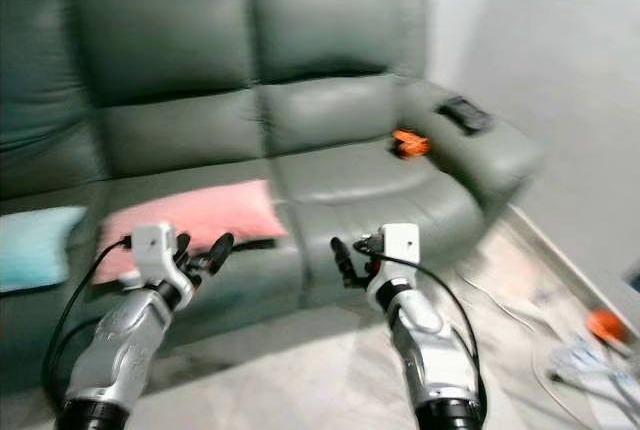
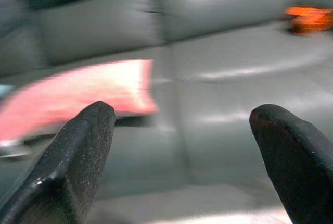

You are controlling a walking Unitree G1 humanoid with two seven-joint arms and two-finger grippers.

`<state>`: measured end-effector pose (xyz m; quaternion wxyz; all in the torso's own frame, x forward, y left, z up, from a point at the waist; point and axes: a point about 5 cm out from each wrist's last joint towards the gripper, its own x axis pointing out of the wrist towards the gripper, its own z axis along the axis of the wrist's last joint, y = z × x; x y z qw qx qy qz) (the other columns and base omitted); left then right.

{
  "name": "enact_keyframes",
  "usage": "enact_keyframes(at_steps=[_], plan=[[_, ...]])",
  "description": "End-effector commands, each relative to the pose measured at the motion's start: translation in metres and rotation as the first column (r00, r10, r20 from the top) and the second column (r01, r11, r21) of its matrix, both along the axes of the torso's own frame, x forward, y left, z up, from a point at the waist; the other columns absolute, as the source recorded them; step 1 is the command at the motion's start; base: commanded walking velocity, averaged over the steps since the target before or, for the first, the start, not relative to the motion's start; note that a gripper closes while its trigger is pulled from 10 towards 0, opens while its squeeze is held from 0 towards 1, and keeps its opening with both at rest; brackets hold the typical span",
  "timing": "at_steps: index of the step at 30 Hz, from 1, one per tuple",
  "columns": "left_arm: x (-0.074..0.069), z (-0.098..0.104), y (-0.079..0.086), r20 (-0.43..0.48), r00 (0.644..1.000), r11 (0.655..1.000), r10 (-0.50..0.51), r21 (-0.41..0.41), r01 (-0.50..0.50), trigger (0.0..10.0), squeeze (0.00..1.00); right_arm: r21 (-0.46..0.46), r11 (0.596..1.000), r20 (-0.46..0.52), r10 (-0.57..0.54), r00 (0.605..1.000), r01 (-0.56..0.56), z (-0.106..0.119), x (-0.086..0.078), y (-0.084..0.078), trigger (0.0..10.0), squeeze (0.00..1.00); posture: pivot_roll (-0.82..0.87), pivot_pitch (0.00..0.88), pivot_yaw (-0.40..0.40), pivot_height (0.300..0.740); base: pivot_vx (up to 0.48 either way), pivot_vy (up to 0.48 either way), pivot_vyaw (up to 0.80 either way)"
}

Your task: Move the pillow to the sofa

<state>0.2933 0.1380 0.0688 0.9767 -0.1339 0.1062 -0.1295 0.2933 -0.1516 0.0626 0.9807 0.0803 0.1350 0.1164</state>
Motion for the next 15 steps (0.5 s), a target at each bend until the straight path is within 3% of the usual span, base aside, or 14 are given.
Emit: enact_keyframes(at_steps=[1,15], plan=[[-0.0002,0.0018,-0.0039,0.002,1.000,1.000,-0.018,0.004,0.018,10.0,0.00,0.005,1.000,0.009,-0.014,1.000,0.014,0.0037,0.0020,-0.0031,10.0,0.00,-0.16,0.000,-0.018,0.740,0.000,0.000,-0.77],[0.0000,0.0022,-0.0037,0.008,1.000,1.000,-0.024,0.003,0.024,10.0,0.00,0.007,1.000,0.013,-0.016,1.000,0.016,0.0039,0.0016,-0.0022,10.0,0.00,-0.16,0.000,-0.013,0.740,0.000,0.000,-0.77]])
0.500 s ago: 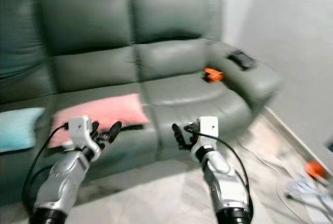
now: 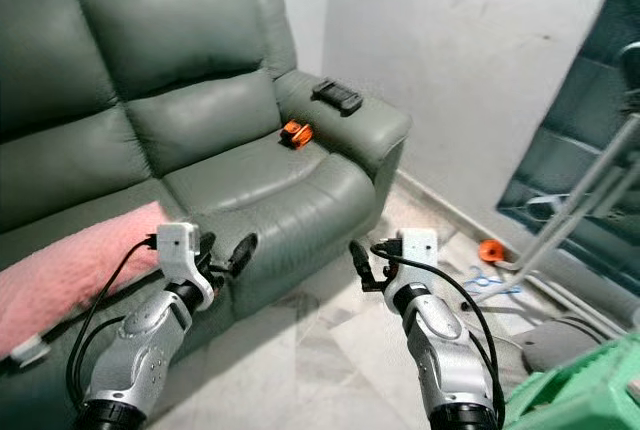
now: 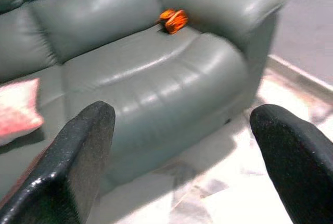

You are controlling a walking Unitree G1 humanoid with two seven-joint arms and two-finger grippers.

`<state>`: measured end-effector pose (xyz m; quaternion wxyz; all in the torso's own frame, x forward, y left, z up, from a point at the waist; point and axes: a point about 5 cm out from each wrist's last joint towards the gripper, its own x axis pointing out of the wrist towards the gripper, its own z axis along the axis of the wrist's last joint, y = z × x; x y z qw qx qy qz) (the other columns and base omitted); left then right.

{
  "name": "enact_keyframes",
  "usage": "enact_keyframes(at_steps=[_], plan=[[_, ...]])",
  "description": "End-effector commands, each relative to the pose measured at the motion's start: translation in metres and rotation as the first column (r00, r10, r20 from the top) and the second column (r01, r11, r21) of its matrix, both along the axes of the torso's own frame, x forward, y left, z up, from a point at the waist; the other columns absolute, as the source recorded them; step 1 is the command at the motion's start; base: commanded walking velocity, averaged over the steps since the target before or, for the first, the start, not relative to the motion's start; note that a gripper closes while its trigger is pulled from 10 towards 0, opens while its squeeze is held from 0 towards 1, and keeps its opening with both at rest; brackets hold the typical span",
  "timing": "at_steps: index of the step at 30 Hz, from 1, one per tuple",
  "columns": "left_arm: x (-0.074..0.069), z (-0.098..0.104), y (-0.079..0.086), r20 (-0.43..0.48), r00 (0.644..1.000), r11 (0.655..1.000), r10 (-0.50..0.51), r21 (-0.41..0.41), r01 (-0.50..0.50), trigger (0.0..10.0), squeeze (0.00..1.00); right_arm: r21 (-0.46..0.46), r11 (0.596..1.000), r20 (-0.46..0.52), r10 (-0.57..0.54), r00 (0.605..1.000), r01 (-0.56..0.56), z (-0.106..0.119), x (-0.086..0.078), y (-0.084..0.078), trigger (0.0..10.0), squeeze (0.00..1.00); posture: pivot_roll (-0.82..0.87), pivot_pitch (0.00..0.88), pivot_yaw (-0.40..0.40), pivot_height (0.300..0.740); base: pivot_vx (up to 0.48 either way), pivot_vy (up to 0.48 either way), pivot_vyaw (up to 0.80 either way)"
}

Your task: Move the pillow to the sofa

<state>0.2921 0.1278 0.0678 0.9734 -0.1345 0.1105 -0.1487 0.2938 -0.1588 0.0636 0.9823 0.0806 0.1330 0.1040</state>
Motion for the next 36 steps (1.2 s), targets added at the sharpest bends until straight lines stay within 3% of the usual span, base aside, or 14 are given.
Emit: enact_keyframes(at_steps=[1,5,27,36], plan=[[0.001,0.003,0.006,0.013,1.000,1.000,0.011,0.000,-0.011,10.0,0.00,0.010,1.000,0.013,0.009,1.000,-0.009,0.003,0.001,0.005,10.0,0.00,-0.16,0.000,-0.013,0.740,0.000,0.000,-0.77],[0.000,0.003,0.005,0.011,1.000,1.000,0.000,-0.012,0.001,10.0,0.00,0.018,1.000,0.019,0.013,1.000,-0.013,0.004,0.001,0.006,10.0,0.00,-0.16,0.000,-0.013,0.740,0.296,0.000,-0.78],[-0.001,0.003,0.004,0.009,1.000,1.000,-0.025,-0.017,0.025,10.0,0.00,0.029,0.999,0.044,0.030,0.999,-0.031,0.006,0.001,0.009,10.0,0.00,-0.16,0.000,-0.005,0.740,0.467,0.000,0.00],[-0.005,-0.007,0.002,-0.018,0.998,0.998,-0.057,0.009,0.057,10.0,0.00,0.015,1.000,0.029,0.018,0.999,-0.018,0.001,0.001,0.009,10.0,0.00,-0.16,0.000,-0.003,0.740,0.480,0.000,0.00]])
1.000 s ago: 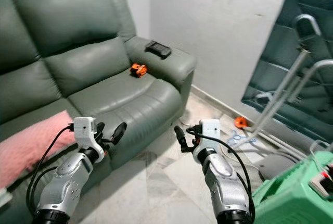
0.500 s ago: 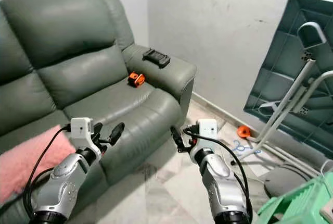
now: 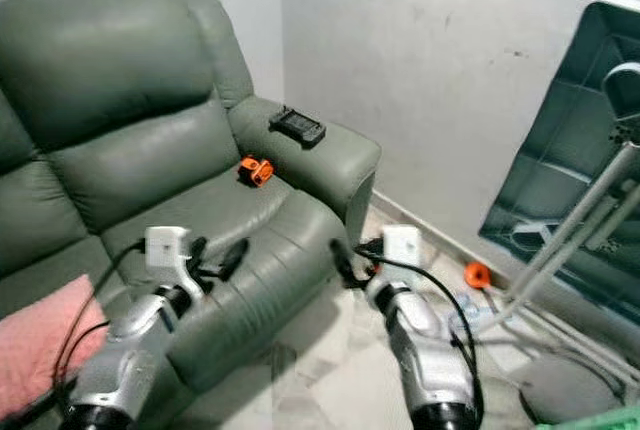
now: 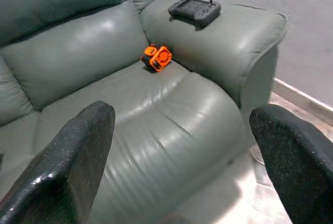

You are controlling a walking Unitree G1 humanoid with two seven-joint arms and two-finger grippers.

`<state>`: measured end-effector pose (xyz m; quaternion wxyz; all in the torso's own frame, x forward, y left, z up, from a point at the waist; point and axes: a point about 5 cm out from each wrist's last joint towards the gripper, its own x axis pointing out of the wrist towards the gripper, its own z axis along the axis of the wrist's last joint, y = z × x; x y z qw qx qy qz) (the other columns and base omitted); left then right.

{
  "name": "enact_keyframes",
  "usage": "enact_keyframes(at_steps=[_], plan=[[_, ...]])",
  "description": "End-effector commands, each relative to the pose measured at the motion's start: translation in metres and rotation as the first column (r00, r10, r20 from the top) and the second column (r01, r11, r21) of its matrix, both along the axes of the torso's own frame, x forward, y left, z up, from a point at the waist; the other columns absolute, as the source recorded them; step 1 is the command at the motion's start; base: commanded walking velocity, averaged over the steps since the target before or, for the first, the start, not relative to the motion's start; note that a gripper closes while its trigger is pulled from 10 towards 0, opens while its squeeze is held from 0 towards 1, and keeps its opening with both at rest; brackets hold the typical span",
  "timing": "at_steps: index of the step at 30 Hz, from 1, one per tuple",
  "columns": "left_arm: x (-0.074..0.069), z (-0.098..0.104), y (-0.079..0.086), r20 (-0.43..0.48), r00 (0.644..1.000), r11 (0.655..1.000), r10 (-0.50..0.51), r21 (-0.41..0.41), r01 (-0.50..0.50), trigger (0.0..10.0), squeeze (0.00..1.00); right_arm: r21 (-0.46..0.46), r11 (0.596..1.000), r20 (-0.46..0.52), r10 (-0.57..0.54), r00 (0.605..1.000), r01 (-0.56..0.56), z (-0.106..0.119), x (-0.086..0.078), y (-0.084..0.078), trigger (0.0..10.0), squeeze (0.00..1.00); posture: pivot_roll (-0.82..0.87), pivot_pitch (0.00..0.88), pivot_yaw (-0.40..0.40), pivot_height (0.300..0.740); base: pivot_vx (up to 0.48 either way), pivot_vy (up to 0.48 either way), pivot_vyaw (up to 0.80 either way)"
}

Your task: Move the pillow to the sofa

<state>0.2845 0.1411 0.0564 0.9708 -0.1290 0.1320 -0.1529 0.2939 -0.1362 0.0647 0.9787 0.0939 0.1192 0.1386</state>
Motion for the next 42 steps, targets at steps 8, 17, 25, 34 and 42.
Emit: enact_keyframes(at_steps=[8,17,25,34,42], plan=[[0.000,-0.018,0.007,-0.054,0.998,0.999,-0.019,0.047,0.021,10.0,0.00,-0.062,0.996,-0.028,-0.073,0.997,0.071,-0.009,0.000,-0.023,10.0,0.00,-0.16,0.000,0.003,0.740,0.350,0.000,-0.75],[-0.012,-0.054,0.056,-0.195,0.973,0.978,0.127,0.185,-0.091,10.0,0.00,-0.122,0.989,-0.085,-0.100,0.991,0.089,-0.031,-0.009,-0.038,10.0,0.00,-0.17,0.000,0.005,0.740,0.000,0.000,-0.77],[-0.024,-0.071,0.082,-0.264,0.940,0.953,0.216,0.269,-0.143,10.0,0.00,-0.156,0.983,-0.123,-0.112,0.986,0.092,-0.045,-0.015,-0.048,10.0,0.00,-0.17,0.000,0.003,0.740,0.000,0.000,0.00],[-0.058,-0.103,0.089,-0.414,0.877,0.924,0.243,0.375,-0.078,10.0,0.00,-0.287,0.953,-0.255,-0.170,0.952,0.093,-0.086,-0.043,-0.066,10.0,0.00,-0.17,0.000,0.017,0.740,0.000,0.000,0.00],[-0.096,-0.127,0.093,-0.549,0.797,0.901,0.253,0.434,0.013,10.0,0.00,-0.343,0.938,-0.472,-0.222,0.853,0.054,-0.125,-0.084,-0.071,10.0,0.00,-0.15,0.000,0.019,0.740,0.000,0.000,0.00]])
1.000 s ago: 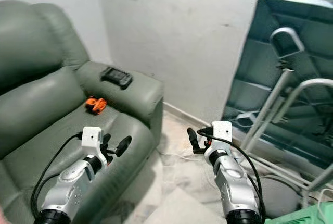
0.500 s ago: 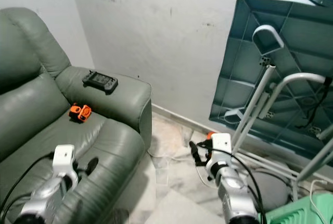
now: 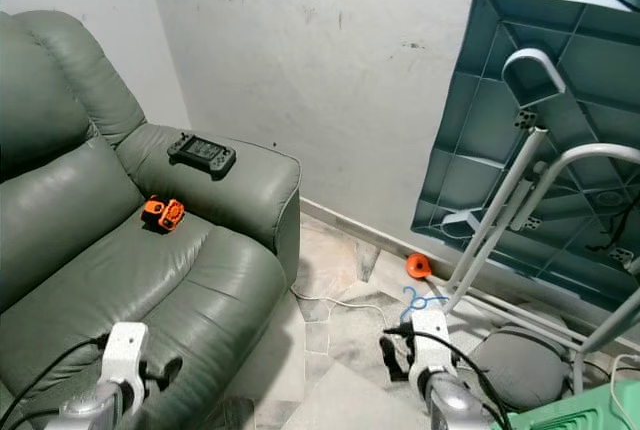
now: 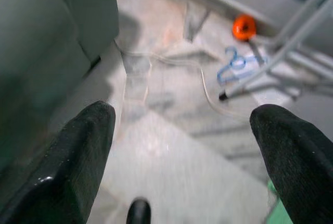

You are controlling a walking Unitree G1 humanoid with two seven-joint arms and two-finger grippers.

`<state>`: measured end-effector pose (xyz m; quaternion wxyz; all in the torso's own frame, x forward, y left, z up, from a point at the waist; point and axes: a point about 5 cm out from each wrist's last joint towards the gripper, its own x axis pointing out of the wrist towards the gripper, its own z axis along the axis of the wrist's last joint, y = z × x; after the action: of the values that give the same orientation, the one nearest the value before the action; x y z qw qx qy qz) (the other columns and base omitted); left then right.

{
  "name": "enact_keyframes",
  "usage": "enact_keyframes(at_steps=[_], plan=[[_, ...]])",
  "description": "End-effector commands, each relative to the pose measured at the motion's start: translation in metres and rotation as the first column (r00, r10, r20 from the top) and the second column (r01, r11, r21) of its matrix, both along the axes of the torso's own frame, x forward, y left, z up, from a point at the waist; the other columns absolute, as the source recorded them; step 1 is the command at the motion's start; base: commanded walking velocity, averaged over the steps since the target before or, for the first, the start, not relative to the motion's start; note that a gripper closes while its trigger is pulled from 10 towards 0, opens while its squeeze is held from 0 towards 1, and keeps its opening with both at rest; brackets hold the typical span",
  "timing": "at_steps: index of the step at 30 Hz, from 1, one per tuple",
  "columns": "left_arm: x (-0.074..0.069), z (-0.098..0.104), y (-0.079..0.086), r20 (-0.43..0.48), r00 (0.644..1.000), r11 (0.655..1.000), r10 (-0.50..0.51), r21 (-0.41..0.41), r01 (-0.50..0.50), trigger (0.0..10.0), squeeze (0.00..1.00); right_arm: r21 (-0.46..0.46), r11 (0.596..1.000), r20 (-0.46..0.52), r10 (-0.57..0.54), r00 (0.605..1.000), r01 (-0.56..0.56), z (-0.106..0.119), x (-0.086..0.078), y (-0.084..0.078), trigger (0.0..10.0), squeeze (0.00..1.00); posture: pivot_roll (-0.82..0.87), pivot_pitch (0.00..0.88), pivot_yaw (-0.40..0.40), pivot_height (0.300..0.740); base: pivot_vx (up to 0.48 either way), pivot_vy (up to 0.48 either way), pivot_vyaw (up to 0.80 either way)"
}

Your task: Move the pillow to the sofa

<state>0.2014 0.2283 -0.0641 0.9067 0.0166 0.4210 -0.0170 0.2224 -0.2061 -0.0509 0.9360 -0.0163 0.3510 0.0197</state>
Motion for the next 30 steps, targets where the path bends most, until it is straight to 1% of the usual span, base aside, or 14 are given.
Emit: enact_keyframes(at_steps=[1,3,4,5,6,8,11,13,15,18,26,27,30], plan=[[-0.016,-0.008,0.007,-0.074,0.997,0.999,0.002,0.041,0.001,10.0,0.00,-0.028,1.000,-0.089,0.004,0.996,-0.007,-0.012,-0.016,-0.002,10.0,0.00,-0.15,0.000,0.019,0.740,0.000,0.000,0.00],[-0.022,-0.011,0.008,-0.105,0.994,0.998,-0.006,0.058,0.013,10.0,0.00,-0.064,0.998,-0.166,0.017,0.986,-0.028,-0.022,-0.033,-0.005,10.0,0.00,-0.15,0.000,0.025,0.740,0.000,0.000,0.00],[-0.022,-0.011,0.008,-0.105,0.994,0.998,-0.006,0.058,0.013,10.0,0.00,-0.064,0.998,-0.166,0.017,0.986,-0.028,-0.022,-0.033,-0.005,10.0,0.00,-0.15,0.000,0.025,0.740,0.000,0.000,0.00],[-0.026,-0.013,0.008,-0.122,0.992,0.997,-0.029,0.071,0.038,10.0,0.00,-0.104,0.992,-0.217,0.048,0.975,-0.072,-0.028,-0.042,-0.008,10.0,0.00,-0.15,0.000,0.028,0.740,0.000,0.000,0.00],[-0.030,-0.015,0.007,-0.145,0.988,0.994,-0.055,0.082,0.067,10.0,0.00,-0.149,0.980,-0.285,0.082,0.955,-0.129,-0.034,-0.057,-0.015,10.0,0.00,-0.14,0.000,0.029,0.740,0.000,0.000,0.00],[-0.030,-0.015,0.008,-0.158,0.985,0.991,-0.074,0.096,0.090,10.0,0.00,-0.165,0.975,-0.310,0.090,0.947,-0.147,-0.035,-0.062,-0.020,10.0,0.00,-0.14,0.000,0.030,0.740,0.000,0.000,0.00],[-0.030,-0.016,0.005,-0.169,0.979,0.986,-0.116,0.099,0.134,10.0,0.00,-0.175,0.972,-0.307,0.098,0.947,-0.157,-0.034,-0.062,-0.023,10.0,0.00,-0.15,0.000,0.032,0.740,0.000,0.000,-0.60],[-0.030,-0.016,0.002,-0.166,0.978,0.985,-0.129,0.096,0.146,10.0,0.00,-0.180,0.971,-0.308,0.095,0.947,-0.156,-0.034,-0.062,-0.023,10.0,0.00,-0.16,0.000,0.033,0.740,0.000,0.000,-0.74],[-0.029,-0.019,-0.006,-0.194,0.968,0.977,-0.158,0.113,0.182,10.0,0.00,-0.183,0.971,-0.310,0.092,0.946,-0.154,-0.034,-0.061,-0.022,10.0,0.00,-0.16,0.000,0.031,0.740,0.000,0.000,-0.73],[-0.026,-0.020,-0.018,-0.202,0.960,0.968,-0.193,0.120,0.220,10.0,0.00,-0.178,0.969,-0.315,0.109,0.943,-0.172,-0.034,-0.057,-0.016,10.0,0.00,-0.15,0.000,0.031,0.740,0.000,0.000,-0.72],[-0.013,-0.018,-0.040,-0.196,0.954,0.960,-0.226,0.124,0.253,10.0,0.00,-0.166,0.962,-0.300,0.162,0.940,-0.219,-0.032,-0.044,0.001,10.0,0.00,-0.14,0.000,0.034,0.740,0.000,0.000,-0.67],[-0.012,-0.018,-0.041,-0.196,0.954,0.959,-0.228,0.125,0.255,10.0,0.00,-0.165,0.961,-0.300,0.164,0.940,-0.221,-0.032,-0.043,0.002,10.0,0.00,-0.14,0.000,0.034,0.740,0.000,0.000,-0.61],[-0.010,-0.017,-0.046,-0.196,0.952,0.956,-0.236,0.128,0.264,10.0,0.00,-0.172,0.957,-0.301,0.177,0.937,-0.236,-0.032,-0.045,-0.002,10.0,0.00,-0.14,0.000,0.035,0.740,0.000,0.000,-0.39]])
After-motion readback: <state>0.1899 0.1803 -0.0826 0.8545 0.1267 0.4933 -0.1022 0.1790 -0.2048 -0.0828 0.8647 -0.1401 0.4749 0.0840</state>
